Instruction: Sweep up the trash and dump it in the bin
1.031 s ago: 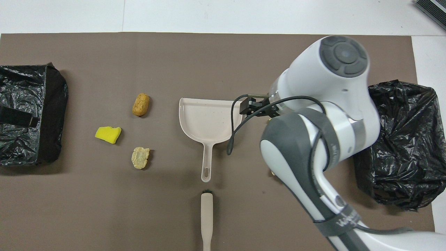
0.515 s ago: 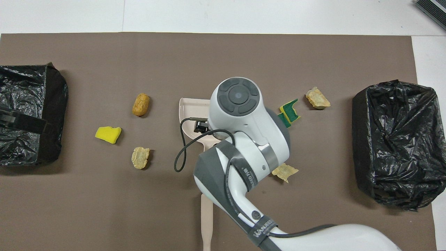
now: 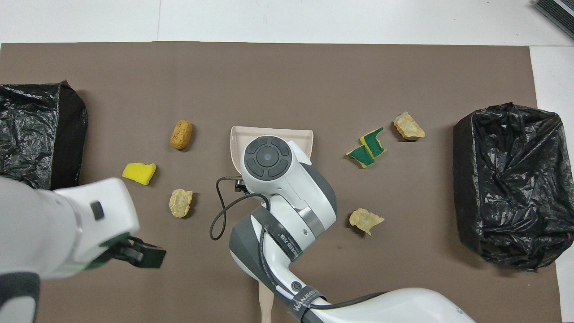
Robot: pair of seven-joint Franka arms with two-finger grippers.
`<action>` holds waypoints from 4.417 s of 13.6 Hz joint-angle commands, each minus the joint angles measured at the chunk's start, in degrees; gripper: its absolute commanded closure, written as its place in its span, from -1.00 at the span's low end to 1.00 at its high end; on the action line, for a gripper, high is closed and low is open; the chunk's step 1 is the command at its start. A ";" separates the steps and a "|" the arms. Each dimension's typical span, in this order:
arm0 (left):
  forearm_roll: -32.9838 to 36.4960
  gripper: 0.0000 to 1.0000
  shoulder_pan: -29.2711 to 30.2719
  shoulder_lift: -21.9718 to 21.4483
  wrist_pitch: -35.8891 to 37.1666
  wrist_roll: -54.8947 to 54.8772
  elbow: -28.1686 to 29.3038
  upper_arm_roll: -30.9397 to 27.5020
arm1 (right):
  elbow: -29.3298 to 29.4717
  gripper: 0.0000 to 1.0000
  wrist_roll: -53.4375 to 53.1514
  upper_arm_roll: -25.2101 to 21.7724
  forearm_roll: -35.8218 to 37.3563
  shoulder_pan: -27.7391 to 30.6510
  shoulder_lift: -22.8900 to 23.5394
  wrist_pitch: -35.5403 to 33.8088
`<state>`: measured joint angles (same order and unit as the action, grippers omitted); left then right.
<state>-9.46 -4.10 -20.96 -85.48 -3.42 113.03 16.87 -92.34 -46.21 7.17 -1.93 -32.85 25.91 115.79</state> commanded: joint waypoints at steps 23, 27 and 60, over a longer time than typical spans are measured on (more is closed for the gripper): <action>-31.85 -1.00 0.67 -11.47 -32.11 22.76 35.24 42.63 | -0.38 1.00 52.99 0.04 1.13 15.44 -7.27 -12.33; -31.85 -0.75 0.76 -11.47 -31.33 22.76 35.24 42.81 | -0.91 1.00 77.63 0.12 9.36 17.47 -8.24 -15.07; 14.20 1.00 -3.02 25.78 -26.84 -7.65 -1.40 -21.16 | -11.10 1.00 96.93 0.21 13.35 9.30 -8.68 -1.45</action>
<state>2.57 -5.17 -0.41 -114.34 -9.36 117.02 -1.56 -102.40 53.03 7.09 11.02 -22.95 17.19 112.84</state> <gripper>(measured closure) 0.736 0.683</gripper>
